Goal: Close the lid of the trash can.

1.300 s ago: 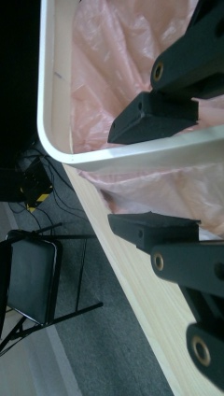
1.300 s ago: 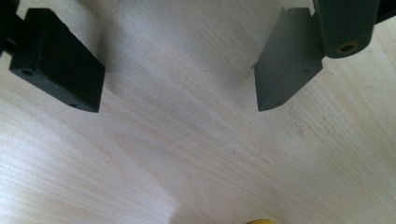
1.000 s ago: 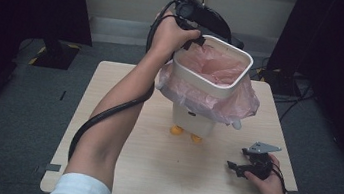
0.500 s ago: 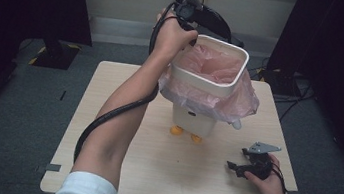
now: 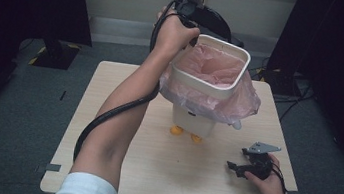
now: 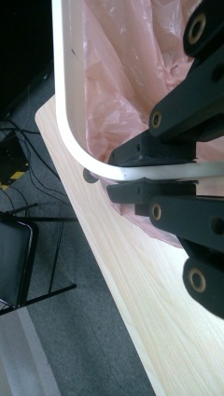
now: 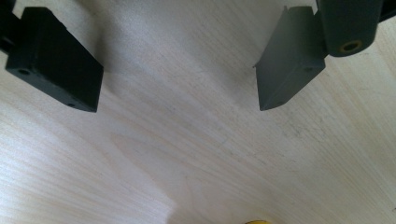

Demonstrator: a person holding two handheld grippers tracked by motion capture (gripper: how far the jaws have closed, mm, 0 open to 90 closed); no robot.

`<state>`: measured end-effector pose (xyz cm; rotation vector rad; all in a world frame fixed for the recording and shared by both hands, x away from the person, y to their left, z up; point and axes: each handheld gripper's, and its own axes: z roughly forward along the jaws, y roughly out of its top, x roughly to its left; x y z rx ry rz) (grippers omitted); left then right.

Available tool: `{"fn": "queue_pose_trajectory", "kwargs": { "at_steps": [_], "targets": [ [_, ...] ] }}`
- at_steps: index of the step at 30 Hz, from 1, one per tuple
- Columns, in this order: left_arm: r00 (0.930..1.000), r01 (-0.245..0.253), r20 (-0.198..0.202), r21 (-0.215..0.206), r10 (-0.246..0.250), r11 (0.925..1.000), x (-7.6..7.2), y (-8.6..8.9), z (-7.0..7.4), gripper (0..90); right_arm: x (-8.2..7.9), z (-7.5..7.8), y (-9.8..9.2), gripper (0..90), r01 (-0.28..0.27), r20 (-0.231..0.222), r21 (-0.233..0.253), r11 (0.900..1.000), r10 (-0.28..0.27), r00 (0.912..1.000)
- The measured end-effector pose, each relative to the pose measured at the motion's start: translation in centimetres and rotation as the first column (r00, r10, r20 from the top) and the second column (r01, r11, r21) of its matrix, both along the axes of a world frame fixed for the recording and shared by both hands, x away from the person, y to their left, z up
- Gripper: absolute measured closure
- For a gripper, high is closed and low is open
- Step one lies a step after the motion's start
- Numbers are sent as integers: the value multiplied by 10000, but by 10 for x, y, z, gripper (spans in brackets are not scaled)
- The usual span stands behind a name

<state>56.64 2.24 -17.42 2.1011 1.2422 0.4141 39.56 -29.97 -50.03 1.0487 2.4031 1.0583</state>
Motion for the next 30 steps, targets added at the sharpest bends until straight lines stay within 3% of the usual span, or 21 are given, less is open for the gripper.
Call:
{"fn": "queue_pose_trajectory", "kwargs": {
  "at_steps": [4,7,10,15,17,18,19,22,23,25,30],
  "targets": [
    [10000,-66,63,241,64,9997,3,-6,-3,825,0,0,0,137,-6,-5,9,10000,6,10000],
    [9998,-210,1,13,210,9998,5,-5,-4,822,0,0,0,135,-73,-5,-2,10000,73,10000],
    [9998,-189,24,195,188,9996,3,-4,-3,824,0,0,0,135,-87,-16,-10,10000,87,10000],
    [9996,-273,-47,92,273,9996,2,2,-9,811,0,0,0,132,-97,-17,-14,10000,97,10000],
    [9998,-171,-62,-147,170,9997,1,3,-12,763,0,0,0,132,-113,-2,-29,9999,113,9999],
    [9996,-249,114,-277,253,9993,1,3,-13,706,0,0,0,132,-111,-5,-27,9999,111,9999],
    [9996,-214,150,-327,219,9992,1,3,-13,638,0,0,0,132,-111,-2,-29,9999,111,9999],
    [9992,-154,351,-317,165,9994,0,4,-11,564,0,0,0,132,-112,0,-32,9999,112,9999],
    [9990,-110,417,-546,133,9984,-1,4,-10,511,0,0,0,132,-115,1,-32,9999,115,9999],
    [9981,353,527,-875,-307,9955,-3,5,-8,422,0,0,0,132,-112,-2,-32,9999,112,9999],
    [9945,772,774,-789,-711,9939,-11,9,-3,358,0,0,0,132,-113,-10,-21,9999,113,9999]
  ]
}}
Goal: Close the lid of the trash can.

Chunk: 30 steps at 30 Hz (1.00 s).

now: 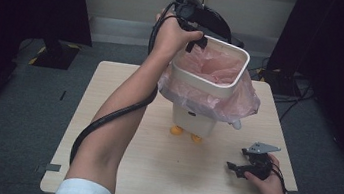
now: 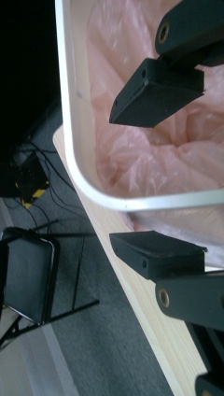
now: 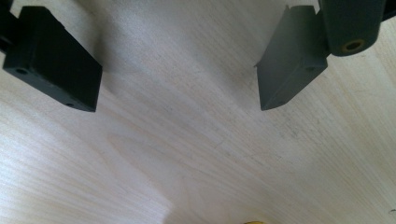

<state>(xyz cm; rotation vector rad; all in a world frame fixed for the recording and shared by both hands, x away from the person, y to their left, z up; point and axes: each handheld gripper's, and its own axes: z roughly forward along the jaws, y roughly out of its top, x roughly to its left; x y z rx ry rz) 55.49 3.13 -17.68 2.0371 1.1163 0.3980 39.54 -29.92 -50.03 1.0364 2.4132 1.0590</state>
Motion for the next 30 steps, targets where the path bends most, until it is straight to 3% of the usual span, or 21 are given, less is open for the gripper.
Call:
{"fn": "queue_pose_trajectory", "kwargs": {
  "at_steps": [4,8,13,19,25,30],
  "targets": [
    [9999,108,-36,-109,-108,9999,-9,10,5,359,0,0,0,132,-4,13,-13,10000,4,10000],
    [9990,204,-388,-351,-218,9992,-16,18,4,365,0,0,0,132,-11,25,-20,10000,11,10000],
    [9957,398,-817,-617,-448,9973,-20,17,-1,406,0,0,0,132,-1,9,-17,10000,1,10000],
    [9967,368,-710,-395,-396,9985,-19,9,-2,381,0,0,0,132,-3,14,-17,10000,3,10000],
    [9982,493,-339,-215,-500,9986,-19,9,-1,372,0,0,0,132,-3,7,-14,10000,3,10000],
    [9974,723,-40,-287,-724,9970,-24,12,4,263,0,0,0,131,2,11,-16,10000,-2,10000]
  ]
}}
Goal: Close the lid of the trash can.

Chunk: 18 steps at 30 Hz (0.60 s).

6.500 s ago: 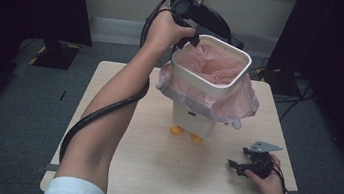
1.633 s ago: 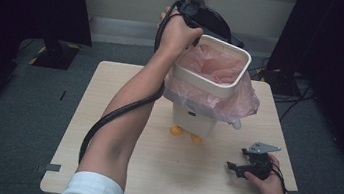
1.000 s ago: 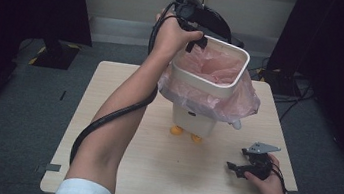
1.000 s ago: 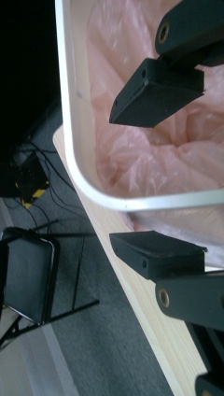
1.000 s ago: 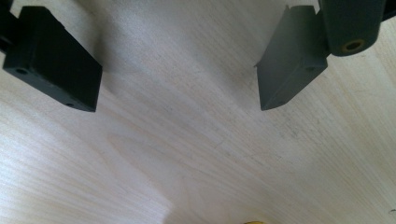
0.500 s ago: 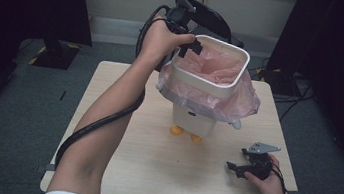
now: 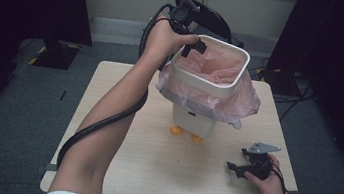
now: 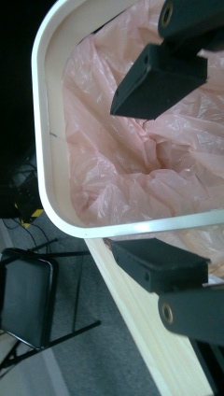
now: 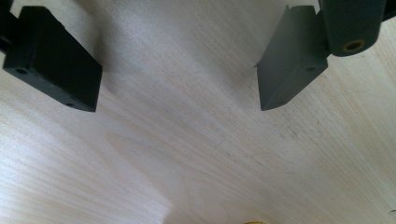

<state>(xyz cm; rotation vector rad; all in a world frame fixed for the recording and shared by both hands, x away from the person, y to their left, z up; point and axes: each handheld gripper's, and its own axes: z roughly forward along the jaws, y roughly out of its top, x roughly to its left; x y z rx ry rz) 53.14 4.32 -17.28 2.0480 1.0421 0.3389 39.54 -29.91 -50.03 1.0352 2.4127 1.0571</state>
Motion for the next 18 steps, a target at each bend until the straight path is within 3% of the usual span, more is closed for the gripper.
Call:
{"fn": "queue_pose_trajectory", "kwargs": {
  "at_steps": [8,18],
  "targets": [
    [9991,421,74,-223,-420,9989,-18,22,14,220,0,0,0,132,-5,1,0,10000,5,10000],
    [9996,59,295,-335,-49,9994,-53,87,21,216,0,0,0,132,-2,-2,-1,10000,2,10000]
  ]
}}
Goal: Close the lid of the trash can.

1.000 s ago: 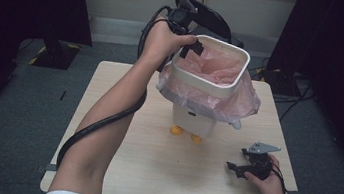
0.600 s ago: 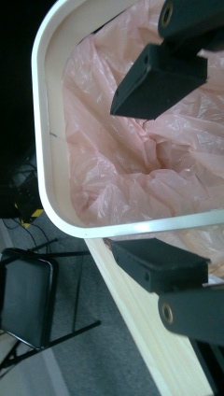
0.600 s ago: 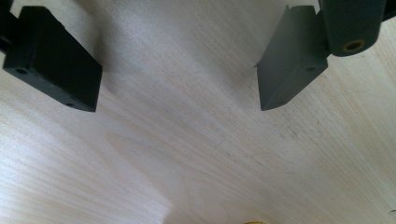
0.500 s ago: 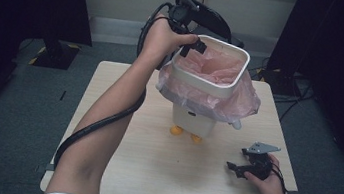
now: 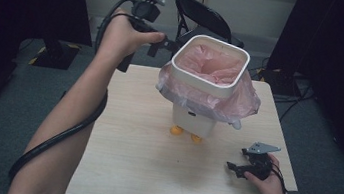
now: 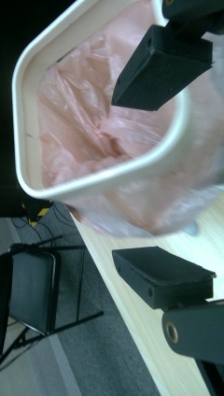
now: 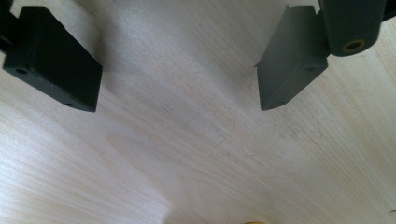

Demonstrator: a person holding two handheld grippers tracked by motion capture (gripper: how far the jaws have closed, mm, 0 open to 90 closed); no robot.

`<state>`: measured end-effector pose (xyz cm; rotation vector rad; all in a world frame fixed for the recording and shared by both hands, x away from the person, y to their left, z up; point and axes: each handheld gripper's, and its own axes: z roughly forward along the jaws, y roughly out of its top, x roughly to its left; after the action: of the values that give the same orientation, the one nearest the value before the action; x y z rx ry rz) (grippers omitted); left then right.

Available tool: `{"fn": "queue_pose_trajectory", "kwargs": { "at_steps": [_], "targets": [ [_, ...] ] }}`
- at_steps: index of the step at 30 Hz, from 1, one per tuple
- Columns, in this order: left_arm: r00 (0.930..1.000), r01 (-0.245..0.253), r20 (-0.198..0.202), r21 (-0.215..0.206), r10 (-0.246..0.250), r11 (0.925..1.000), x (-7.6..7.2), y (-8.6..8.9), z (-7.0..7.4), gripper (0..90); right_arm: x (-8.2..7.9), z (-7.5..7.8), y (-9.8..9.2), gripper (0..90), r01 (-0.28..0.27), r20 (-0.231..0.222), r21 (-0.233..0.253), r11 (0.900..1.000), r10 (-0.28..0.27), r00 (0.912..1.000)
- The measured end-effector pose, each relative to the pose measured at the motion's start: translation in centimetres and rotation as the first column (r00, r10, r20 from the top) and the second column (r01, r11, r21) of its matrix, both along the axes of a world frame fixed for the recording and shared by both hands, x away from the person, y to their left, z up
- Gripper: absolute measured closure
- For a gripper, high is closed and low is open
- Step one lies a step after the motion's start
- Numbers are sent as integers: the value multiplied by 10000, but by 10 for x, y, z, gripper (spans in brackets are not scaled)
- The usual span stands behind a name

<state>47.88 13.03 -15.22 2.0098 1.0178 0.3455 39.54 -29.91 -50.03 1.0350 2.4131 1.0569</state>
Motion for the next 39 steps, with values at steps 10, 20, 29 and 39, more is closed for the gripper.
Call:
{"fn": "queue_pose_trajectory", "kwargs": {
  "at_steps": [10,20,29,39],
  "targets": [
    [9995,-326,-56,-210,325,9992,-27,52,-23,218,0,0,0,130,-6,24,1,10000,6,10000],
    [10000,-11,-31,-407,10,9992,-31,68,-87,220,0,0,0,130,-3,45,-8,10000,3,10000],
    [9985,153,-521,-515,-180,9986,-30,70,-147,216,0,0,0,130,0,23,-12,10000,0,10000],
    [9956,116,-921,-588,-170,9982,-34,76,-197,219,0,0,0,130,-2,24,-12,10000,2,10000]
  ]
}}
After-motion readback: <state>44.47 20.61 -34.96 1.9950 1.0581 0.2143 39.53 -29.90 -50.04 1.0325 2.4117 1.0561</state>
